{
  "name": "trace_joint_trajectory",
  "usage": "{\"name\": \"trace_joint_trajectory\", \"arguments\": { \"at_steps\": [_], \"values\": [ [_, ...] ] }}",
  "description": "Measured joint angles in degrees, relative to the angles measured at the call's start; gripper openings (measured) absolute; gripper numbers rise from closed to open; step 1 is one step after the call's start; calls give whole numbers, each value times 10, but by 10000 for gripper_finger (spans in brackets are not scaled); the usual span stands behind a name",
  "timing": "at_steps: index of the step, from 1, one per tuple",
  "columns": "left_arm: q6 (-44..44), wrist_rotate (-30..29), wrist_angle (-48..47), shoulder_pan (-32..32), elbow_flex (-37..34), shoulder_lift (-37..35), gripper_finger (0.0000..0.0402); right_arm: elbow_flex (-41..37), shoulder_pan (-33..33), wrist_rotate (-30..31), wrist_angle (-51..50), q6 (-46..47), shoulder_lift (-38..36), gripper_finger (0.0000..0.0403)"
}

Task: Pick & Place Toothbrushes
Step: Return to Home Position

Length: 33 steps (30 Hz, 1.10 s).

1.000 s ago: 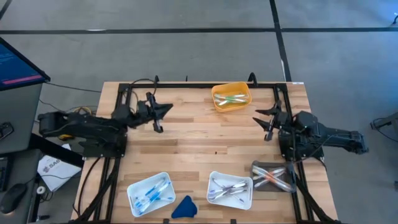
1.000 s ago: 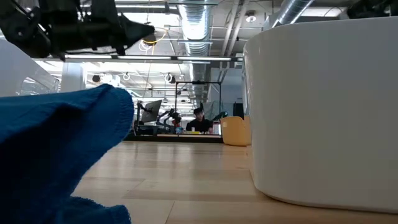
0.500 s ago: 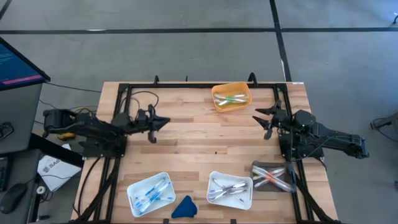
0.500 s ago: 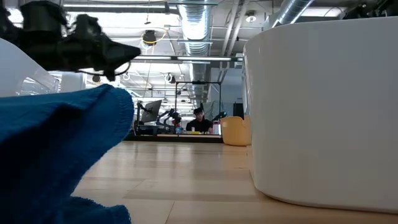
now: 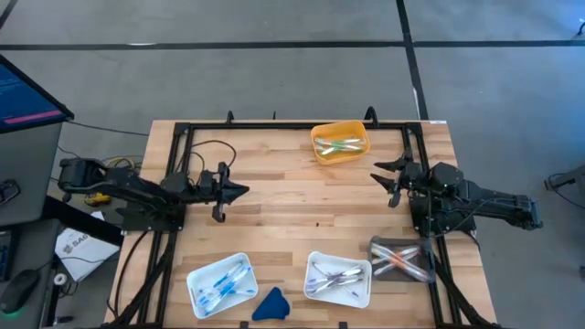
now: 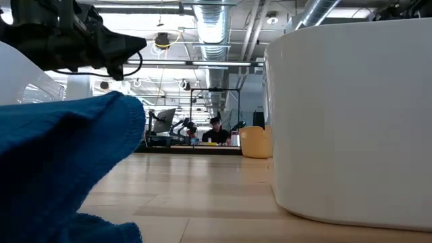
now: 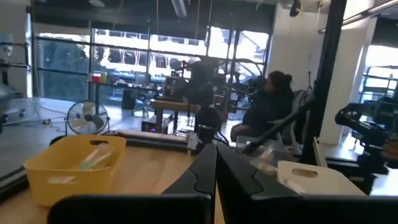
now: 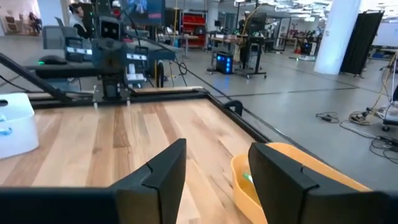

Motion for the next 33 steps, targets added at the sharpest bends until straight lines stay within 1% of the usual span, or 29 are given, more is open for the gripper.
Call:
{"name": "trace_joint_trajectory", "arguments": {
  "at_steps": [5,10,16,20,24,26,28,33],
  "values": [
    [-2,-6,-67,-9,0,-65,4,0,-5,2,-38,20,0,164],
    [-2,-8,-161,-9,0,-172,4,0,-8,2,-60,20,0,166],
    [-2,-9,-283,-9,0,-292,4,0,-11,3,-48,106,0,168],
    [-1,-17,-352,-9,0,-362,4,5,-18,4,-54,135,-1,166],
    [1,-33,-424,-9,0,-427,4,12,-28,4,-54,140,-29,164],
    [3,-39,-459,-9,0,-453,4,12,-32,4,-53,137,-51,165],
    [9,-43,-485,-9,0,-474,4,14,-36,4,-48,133,-50,166],
    [35,-47,-507,-9,0,-499,4,17,-40,8,-40,125,-50,168]
  ]
}}
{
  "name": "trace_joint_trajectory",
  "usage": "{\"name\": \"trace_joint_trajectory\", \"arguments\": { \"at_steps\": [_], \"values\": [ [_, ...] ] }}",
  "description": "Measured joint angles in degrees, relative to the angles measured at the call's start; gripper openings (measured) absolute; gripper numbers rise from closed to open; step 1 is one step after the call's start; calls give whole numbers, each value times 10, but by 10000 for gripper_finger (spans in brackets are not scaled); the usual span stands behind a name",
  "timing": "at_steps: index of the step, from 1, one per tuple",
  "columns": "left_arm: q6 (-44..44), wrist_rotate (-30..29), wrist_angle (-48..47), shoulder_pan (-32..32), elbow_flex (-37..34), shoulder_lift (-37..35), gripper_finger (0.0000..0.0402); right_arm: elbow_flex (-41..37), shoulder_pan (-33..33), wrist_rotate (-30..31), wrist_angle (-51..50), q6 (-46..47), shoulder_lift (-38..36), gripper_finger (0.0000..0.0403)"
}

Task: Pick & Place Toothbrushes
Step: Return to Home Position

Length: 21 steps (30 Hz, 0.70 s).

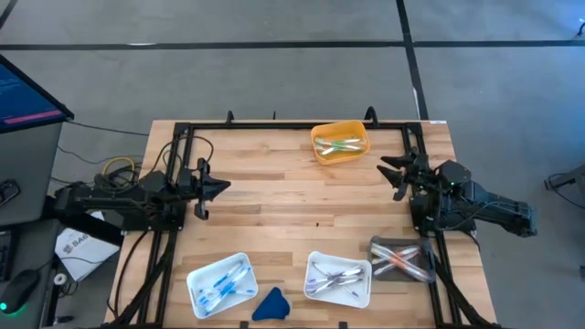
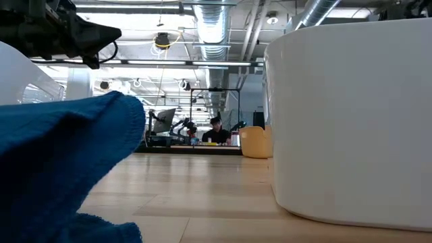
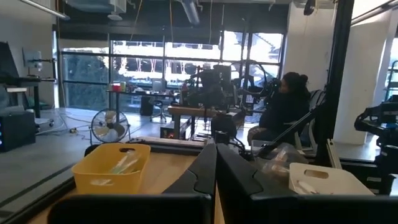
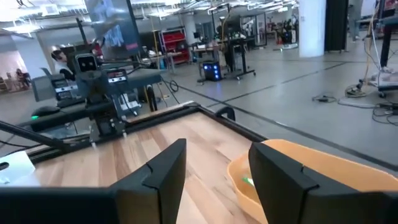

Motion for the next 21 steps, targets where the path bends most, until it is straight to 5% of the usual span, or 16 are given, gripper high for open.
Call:
{"name": "trace_joint_trajectory", "arguments": {
  "at_steps": [10,21],
  "values": [
    [-5,14,-2,0,0,3,4,-5,22,-2,23,3,0,164],
    [-10,22,-4,-21,0,4,4,-103,79,43,153,19,0,167]
  ]
}}
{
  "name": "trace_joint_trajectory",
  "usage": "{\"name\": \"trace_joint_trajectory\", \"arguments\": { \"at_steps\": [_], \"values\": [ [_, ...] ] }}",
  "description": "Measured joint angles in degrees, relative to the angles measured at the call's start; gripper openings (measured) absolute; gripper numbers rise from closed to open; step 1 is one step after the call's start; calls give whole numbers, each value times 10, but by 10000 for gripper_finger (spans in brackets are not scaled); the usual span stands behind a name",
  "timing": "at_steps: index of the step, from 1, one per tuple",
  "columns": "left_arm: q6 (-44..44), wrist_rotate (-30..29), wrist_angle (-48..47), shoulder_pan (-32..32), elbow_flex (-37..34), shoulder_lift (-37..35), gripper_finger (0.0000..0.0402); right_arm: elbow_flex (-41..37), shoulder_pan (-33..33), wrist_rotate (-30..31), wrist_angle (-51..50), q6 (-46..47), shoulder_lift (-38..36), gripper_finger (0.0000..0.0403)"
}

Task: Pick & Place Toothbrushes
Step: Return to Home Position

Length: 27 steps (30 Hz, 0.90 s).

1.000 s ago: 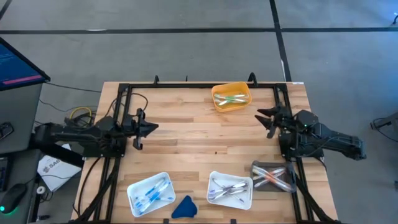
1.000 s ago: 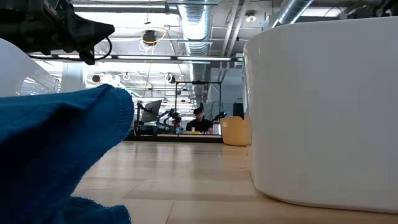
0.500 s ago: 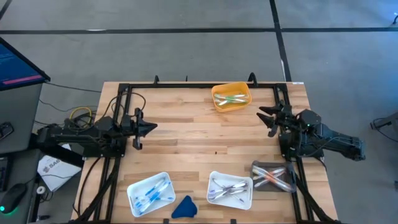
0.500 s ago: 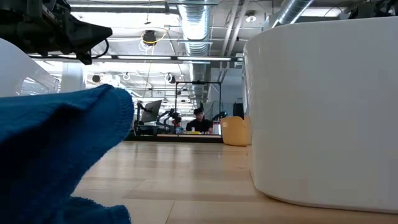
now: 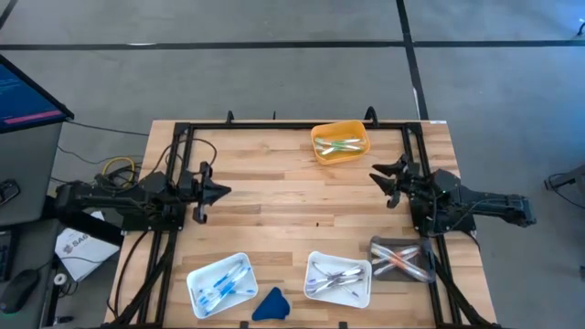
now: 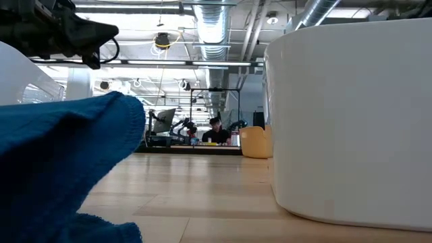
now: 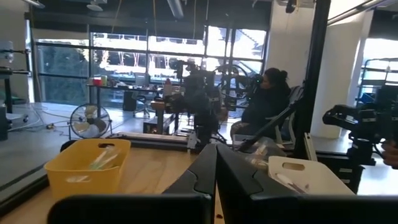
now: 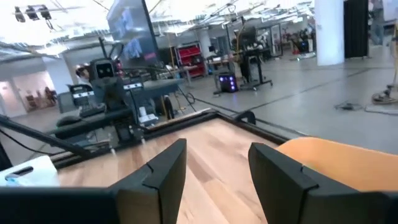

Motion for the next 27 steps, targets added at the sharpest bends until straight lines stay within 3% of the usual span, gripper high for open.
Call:
{"name": "trace_joint_trajectory", "arguments": {
  "at_steps": [27],
  "values": [
    [1,-10,-1,-22,0,3,4,-1,10,0,-28,-8,1,166]
  ]
}}
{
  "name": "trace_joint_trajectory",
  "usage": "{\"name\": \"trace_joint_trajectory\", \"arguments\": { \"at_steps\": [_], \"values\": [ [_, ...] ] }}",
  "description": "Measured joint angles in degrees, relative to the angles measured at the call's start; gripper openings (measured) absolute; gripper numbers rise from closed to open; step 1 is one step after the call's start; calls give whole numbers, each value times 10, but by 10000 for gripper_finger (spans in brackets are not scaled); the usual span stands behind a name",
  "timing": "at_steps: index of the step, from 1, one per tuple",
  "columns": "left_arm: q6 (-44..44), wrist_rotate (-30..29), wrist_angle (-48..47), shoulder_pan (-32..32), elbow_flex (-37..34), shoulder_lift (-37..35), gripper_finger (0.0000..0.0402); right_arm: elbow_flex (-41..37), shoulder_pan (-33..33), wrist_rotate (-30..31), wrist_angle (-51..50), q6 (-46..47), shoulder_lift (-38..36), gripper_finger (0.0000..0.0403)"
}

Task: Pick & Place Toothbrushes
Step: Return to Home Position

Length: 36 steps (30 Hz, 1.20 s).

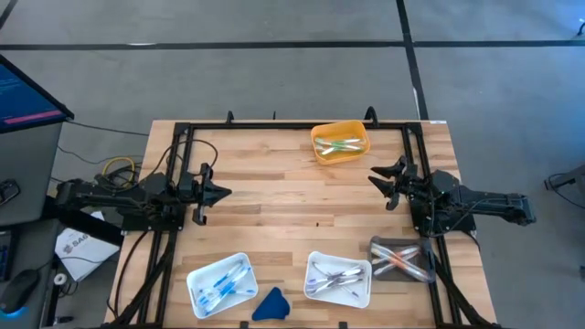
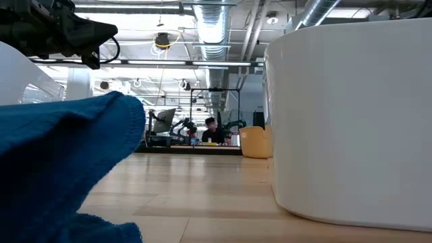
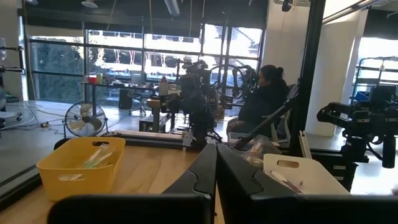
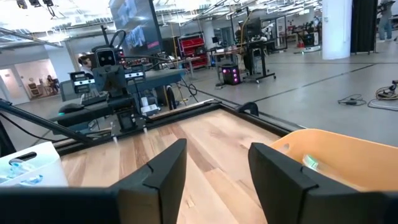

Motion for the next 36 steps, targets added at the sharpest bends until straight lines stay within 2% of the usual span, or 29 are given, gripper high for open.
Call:
{"name": "trace_joint_trajectory", "arguments": {
  "at_steps": [36],
  "values": [
    [0,0,9,0,0,0,4,0,0,0,0,0,0,166]
  ]
}}
